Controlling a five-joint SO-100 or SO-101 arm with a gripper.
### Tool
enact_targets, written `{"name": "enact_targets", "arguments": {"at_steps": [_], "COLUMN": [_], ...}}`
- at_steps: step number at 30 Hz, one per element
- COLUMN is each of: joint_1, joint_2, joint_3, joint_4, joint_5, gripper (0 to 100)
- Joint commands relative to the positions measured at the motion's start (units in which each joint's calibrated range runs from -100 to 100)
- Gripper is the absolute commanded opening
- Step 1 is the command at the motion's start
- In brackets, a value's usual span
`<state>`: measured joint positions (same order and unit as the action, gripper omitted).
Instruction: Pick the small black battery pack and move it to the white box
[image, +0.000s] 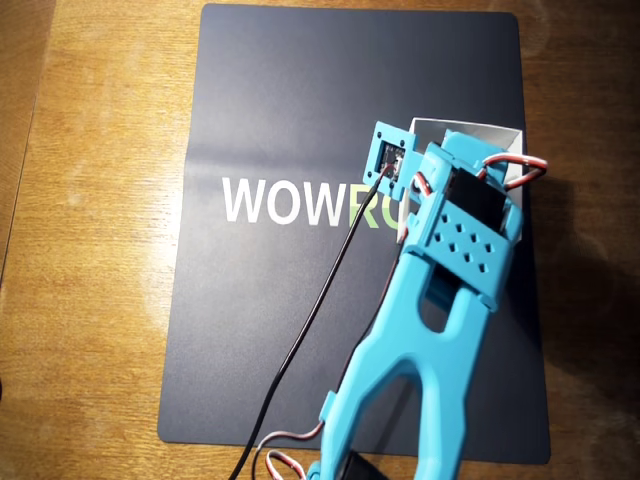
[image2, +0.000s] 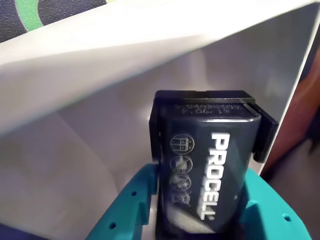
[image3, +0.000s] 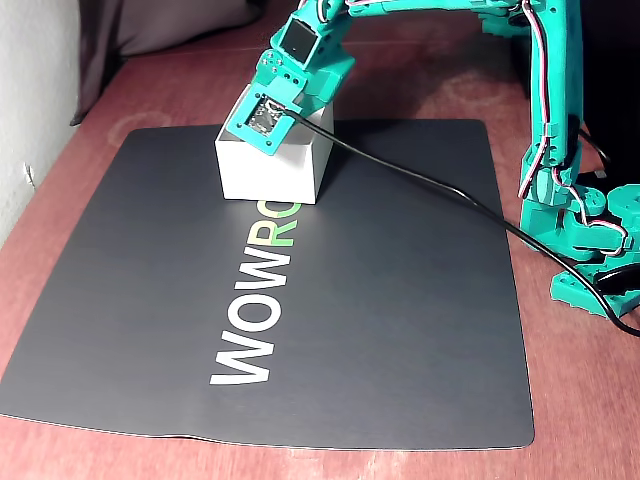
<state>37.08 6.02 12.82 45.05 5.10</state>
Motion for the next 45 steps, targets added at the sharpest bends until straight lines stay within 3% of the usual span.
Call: {"name": "enact_targets", "arguments": {"at_steps": [1,14,19,26,33,37,45], "joint_1": [0.2,-0.9,-10.9,-30.5,-39.4,-39.6,-39.3], "joint_2": [-0.4,-3.4,-11.8,-20.2,-30.8,-39.0,-56.6], "joint_3": [-2.6,-0.6,-0.3,0.7,16.6,27.1,47.1], "joint_4": [-0.4,-0.4,0.2,12.4,13.1,13.1,13.1], "joint_5": [0.1,0.1,-0.1,-0.3,-0.5,-3.9,-4.3], "gripper": [26,26,26,26,26,26,26]}}
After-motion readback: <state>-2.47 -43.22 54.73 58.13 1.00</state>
